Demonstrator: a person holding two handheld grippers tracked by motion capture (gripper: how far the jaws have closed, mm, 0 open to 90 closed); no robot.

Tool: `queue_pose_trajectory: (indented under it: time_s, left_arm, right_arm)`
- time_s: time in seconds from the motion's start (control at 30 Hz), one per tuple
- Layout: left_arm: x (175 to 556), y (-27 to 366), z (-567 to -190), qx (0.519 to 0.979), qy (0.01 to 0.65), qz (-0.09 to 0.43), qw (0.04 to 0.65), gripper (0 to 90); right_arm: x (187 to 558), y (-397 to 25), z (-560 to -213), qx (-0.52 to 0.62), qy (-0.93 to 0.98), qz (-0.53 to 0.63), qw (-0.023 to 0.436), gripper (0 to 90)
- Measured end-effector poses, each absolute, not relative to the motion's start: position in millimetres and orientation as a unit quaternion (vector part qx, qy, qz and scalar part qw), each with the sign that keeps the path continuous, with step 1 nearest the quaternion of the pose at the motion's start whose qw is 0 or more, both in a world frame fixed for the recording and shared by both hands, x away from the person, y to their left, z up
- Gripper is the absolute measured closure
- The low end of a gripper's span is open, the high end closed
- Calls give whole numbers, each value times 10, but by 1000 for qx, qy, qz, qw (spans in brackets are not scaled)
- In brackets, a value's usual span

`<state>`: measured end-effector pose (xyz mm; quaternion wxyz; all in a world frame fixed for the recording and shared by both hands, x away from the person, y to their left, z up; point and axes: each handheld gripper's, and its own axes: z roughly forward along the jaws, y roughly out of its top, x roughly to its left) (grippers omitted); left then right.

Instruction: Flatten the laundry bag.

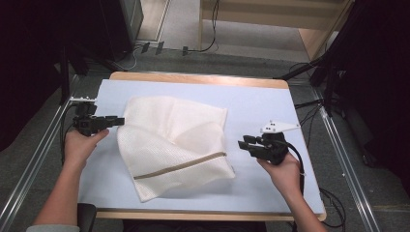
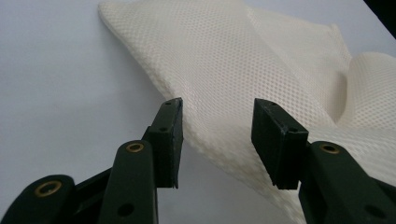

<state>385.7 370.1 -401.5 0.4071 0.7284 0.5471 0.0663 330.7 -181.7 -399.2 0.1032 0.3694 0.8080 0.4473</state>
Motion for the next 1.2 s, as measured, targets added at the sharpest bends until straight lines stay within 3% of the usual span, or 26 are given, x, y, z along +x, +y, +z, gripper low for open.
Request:
queue_pose_trajectory:
  time_s: [0.47,0.93,1.0,1.2]
  left_arm:
    - [3424,3602,-3907,731,533,66,420,512]
    - [3186,3517,-3945,740,528,65,413,500]
    - [3174,3514,-3954,741,526,63,412,500]
    - [3184,3508,-3972,741,528,58,411,499]
  right_arm:
    - [4084,-1450,-4393,414,797,431,93,633]
    - [4442,-1121,-4740,438,804,395,78,550]
    - [4442,-1088,-4758,433,804,397,94,574]
    - [4417,-1040,-4753,426,811,380,127,786]
